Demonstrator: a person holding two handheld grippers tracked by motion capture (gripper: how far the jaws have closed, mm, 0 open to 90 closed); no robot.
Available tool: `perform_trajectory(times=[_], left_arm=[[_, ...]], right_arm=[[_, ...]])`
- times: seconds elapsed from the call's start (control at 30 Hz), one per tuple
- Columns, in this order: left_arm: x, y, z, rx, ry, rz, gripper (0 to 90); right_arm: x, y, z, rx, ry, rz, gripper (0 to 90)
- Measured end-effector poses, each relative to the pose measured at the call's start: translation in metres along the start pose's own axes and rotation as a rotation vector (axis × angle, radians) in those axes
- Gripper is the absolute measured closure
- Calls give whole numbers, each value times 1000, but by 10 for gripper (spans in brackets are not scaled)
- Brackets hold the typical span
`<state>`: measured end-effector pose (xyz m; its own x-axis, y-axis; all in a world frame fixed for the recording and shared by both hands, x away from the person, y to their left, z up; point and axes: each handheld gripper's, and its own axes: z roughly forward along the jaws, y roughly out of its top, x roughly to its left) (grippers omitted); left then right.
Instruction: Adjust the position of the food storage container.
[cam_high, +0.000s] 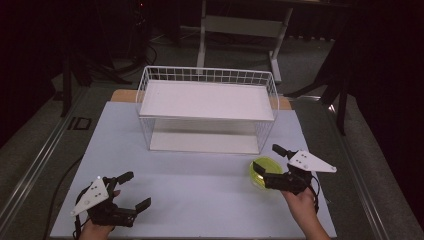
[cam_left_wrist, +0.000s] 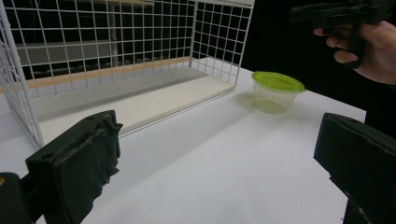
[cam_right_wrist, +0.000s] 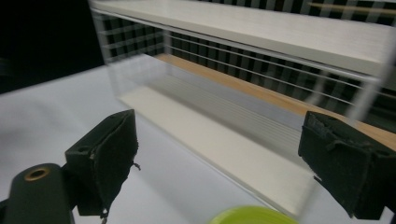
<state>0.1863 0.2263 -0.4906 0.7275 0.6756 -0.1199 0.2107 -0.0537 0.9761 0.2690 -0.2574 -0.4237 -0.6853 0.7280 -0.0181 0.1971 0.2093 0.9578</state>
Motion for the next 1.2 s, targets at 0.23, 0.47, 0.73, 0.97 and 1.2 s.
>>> perform_trajectory(times=[0.23,0.47,0.73,0.97,1.2], left_arm=[[0,0,2,7,-6,1,11],[-1,-1,2,7,-10,5,11],[-1,-1,3,9,-16,0,11],[-1,-1,3,6,-13,0,11],[-1,-1,3,5,-12,4,11]], right_arm=[[-27,-12,1,51,-80,16,129],[-50,-29,-2,99,-123,37,272],[-67,-47,-9,161,-150,63,441],[-77,-67,-14,224,-177,79,648],[-79,-86,-13,306,-168,94,824]])
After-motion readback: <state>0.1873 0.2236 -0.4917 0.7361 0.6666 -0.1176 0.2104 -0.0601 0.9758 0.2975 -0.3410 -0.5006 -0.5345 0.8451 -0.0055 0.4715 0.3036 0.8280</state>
